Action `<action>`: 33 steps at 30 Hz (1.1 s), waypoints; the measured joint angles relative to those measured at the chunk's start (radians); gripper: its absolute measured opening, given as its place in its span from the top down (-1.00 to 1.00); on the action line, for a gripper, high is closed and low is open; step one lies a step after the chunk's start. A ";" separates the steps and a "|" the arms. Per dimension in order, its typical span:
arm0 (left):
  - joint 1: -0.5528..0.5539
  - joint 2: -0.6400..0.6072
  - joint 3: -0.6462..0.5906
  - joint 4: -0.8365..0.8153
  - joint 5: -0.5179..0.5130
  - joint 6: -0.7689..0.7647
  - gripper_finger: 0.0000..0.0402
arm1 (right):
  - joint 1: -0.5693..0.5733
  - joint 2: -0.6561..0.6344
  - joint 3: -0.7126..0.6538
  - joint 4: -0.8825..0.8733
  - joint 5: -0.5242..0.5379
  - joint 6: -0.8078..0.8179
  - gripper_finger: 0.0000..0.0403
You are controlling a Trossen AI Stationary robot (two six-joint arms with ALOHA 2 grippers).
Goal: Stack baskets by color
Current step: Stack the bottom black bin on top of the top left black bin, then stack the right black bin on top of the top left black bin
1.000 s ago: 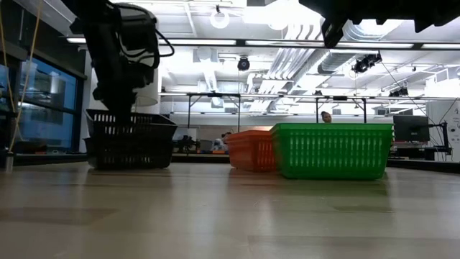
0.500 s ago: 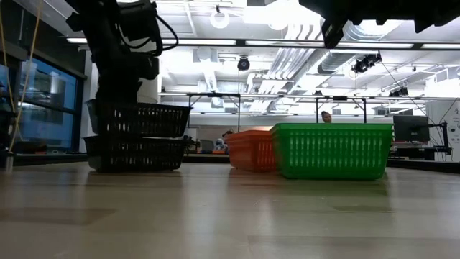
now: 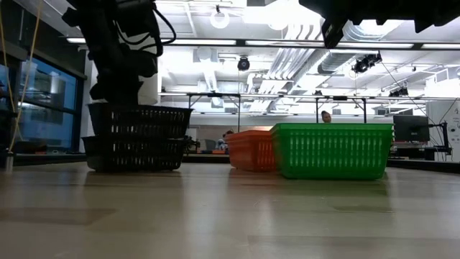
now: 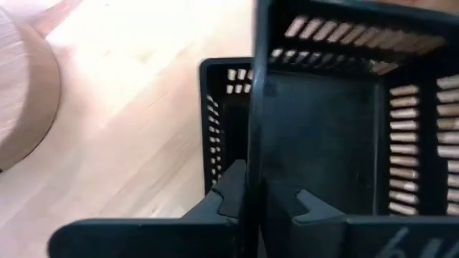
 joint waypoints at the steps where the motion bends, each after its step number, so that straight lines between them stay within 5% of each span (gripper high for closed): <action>1: 0.001 0.000 0.000 0.001 -0.001 -0.005 0.90 | 0.000 0.000 0.000 0.000 0.000 0.000 1.00; 26: 0.014 -0.033 0.048 -0.026 0.041 -0.017 0.31 | 0.000 0.000 0.000 -0.042 0.000 0.001 1.00; 33: -0.001 -0.145 0.069 -0.024 0.047 -0.031 0.34 | 0.000 0.000 0.000 -0.043 0.000 0.000 1.00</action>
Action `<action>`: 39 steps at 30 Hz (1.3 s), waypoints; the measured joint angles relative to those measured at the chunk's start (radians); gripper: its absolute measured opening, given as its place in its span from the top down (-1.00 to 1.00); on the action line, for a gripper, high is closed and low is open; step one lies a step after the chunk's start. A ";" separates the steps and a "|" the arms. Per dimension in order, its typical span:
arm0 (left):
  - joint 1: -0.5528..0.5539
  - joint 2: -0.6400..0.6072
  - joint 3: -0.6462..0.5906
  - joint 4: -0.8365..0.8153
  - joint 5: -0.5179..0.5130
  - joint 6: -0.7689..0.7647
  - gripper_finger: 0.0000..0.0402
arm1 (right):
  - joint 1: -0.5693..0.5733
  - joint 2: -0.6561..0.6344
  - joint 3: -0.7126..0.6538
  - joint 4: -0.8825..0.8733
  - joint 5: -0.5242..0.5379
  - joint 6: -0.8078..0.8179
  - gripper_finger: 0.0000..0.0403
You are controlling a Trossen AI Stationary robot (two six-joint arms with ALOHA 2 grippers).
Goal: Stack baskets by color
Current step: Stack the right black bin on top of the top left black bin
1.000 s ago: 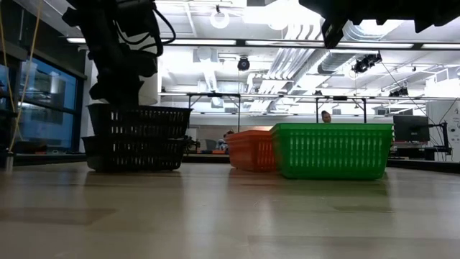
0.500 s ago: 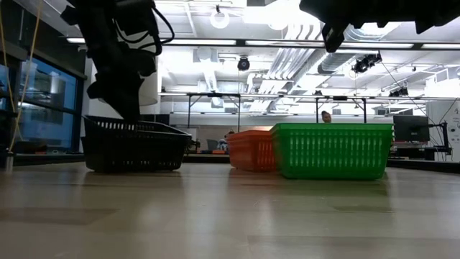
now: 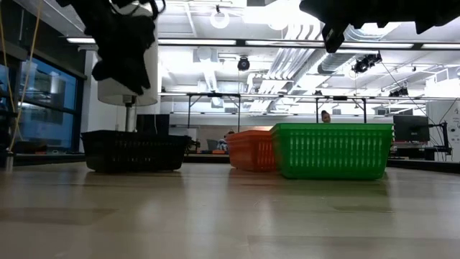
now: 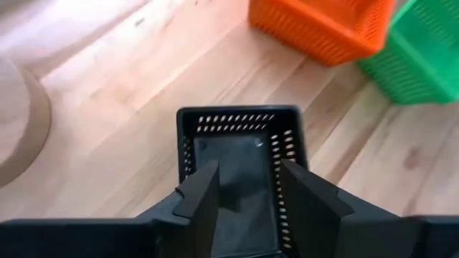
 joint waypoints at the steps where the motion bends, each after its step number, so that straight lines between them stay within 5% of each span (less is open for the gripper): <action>1: -0.012 -0.018 0.000 0.001 -0.014 -0.005 0.37 | 0.000 0.000 0.000 0.000 0.000 0.000 1.00; 10: -0.275 -0.163 0.000 0.149 -0.364 0.038 0.94 | 0.000 0.000 0.000 0.028 0.028 0.024 1.00; 18: -0.473 -0.214 -0.001 0.335 -0.567 0.200 0.99 | 0.000 0.000 0.000 0.037 0.029 0.001 1.00; 22: -0.516 -0.232 -0.017 0.425 -0.529 0.254 1.00 | 0.000 0.000 0.000 0.038 0.024 0.001 1.00; 29: -0.497 -0.305 -0.299 1.001 -0.318 0.366 1.00 | 0.000 0.000 0.000 0.038 0.022 0.001 1.00; 39: -0.376 -0.420 -0.462 1.177 -0.150 0.351 1.00 | 0.000 0.000 0.000 0.089 0.022 -0.008 1.00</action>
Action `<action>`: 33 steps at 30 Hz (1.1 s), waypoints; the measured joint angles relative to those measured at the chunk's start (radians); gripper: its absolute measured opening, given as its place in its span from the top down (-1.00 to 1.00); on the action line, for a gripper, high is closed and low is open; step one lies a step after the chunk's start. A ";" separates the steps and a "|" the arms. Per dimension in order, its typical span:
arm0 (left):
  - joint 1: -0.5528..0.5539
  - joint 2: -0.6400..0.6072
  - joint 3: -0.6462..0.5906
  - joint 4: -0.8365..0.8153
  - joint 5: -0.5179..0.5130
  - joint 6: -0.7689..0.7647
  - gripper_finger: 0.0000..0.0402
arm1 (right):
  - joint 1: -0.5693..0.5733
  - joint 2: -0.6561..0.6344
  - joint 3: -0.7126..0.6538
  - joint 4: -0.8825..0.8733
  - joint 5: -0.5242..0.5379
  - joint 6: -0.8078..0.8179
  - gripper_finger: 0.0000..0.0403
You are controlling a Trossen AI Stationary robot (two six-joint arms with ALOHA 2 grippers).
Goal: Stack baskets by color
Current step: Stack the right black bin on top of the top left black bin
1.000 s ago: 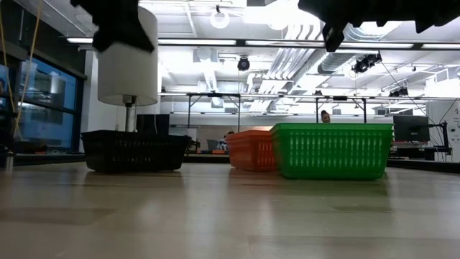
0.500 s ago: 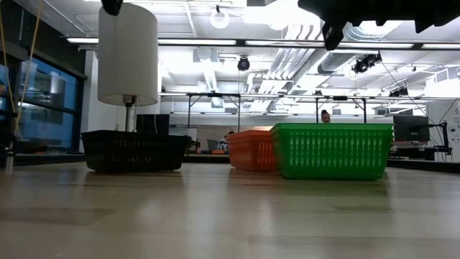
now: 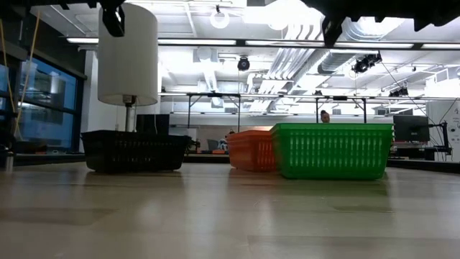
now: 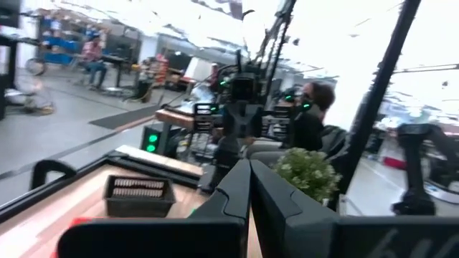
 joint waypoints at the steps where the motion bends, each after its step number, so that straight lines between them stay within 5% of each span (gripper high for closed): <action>1: 0.006 -0.004 0.000 0.002 0.016 0.000 1.00 | 0.000 0.000 0.000 0.007 0.000 -0.008 1.00; 20: 0.040 -0.003 0.000 -0.002 0.062 -0.010 1.00 | 0.000 0.000 0.000 0.011 0.026 -0.015 1.00; 29: 0.040 -0.003 0.000 -0.004 0.058 -0.027 1.00 | -0.002 0.000 0.014 0.053 0.212 0.186 1.00; 33: 0.040 -0.003 0.000 -0.026 0.058 -0.027 1.00 | -0.043 -0.001 0.134 -0.131 0.340 0.248 0.99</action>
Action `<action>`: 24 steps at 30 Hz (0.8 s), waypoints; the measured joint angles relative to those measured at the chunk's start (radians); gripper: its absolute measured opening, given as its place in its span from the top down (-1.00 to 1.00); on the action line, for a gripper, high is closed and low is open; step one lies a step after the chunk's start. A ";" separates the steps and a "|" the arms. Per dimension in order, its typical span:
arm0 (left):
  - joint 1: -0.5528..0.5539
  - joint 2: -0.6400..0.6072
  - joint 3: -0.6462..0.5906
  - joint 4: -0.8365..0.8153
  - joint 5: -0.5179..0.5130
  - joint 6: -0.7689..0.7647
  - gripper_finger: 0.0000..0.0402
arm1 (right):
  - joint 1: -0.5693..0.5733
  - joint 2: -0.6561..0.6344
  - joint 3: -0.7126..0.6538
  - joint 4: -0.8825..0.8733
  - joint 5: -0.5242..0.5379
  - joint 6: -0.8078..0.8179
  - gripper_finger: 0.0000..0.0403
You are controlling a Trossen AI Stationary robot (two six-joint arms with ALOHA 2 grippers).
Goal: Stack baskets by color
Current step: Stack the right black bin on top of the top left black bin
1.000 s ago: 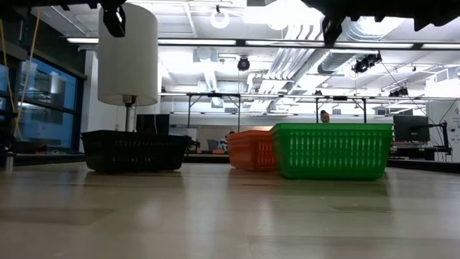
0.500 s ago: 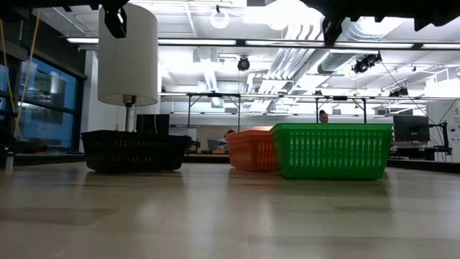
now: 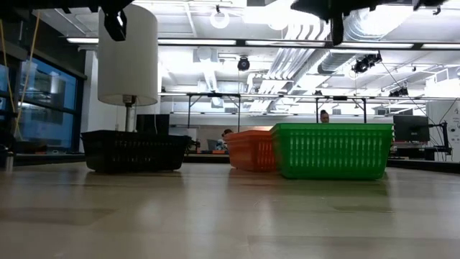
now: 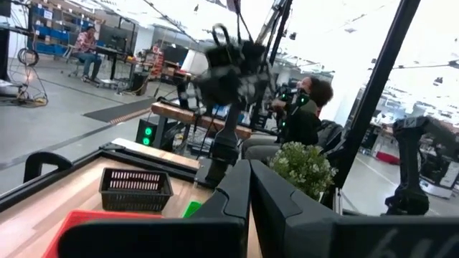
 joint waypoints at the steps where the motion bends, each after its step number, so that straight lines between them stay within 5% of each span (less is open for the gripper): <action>1: 0.000 0.000 0.000 -0.006 0.000 -0.002 1.00 | -0.018 0.001 0.041 -0.103 0.017 0.001 0.97; 5: 0.000 0.000 0.000 -0.032 -0.001 -0.029 1.00 | -0.122 0.033 0.218 -0.573 0.026 0.027 0.76; 12: 0.000 0.000 0.000 -0.031 -0.003 -0.034 1.00 | -0.388 0.179 0.393 -1.183 -0.047 0.003 0.03; 17: 0.000 0.000 0.000 -0.030 -0.004 -0.034 1.00 | -0.561 0.281 0.291 -1.251 -0.079 -0.083 -0.31; 24: 0.000 0.000 0.000 -0.030 -0.021 -0.034 1.00 | -0.721 0.340 0.120 -1.072 -0.080 -0.081 -0.36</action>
